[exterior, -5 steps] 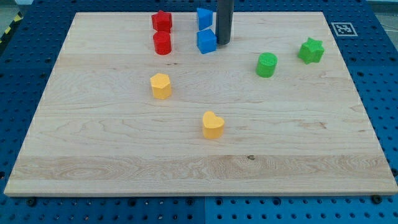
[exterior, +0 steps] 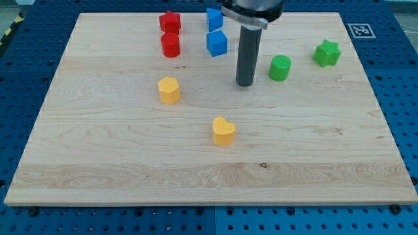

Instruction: Move the arm below the green circle

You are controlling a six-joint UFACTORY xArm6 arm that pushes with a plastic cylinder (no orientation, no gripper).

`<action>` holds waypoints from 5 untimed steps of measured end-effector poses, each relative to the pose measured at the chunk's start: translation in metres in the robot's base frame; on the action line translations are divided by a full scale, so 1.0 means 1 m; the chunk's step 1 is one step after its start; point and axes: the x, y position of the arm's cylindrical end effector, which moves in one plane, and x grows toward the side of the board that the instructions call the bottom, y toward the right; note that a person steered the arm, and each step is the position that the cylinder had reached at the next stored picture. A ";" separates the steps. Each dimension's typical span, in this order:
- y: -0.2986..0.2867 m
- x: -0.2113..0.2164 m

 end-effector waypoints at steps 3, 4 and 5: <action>0.058 0.012; 0.068 0.012; 0.076 0.012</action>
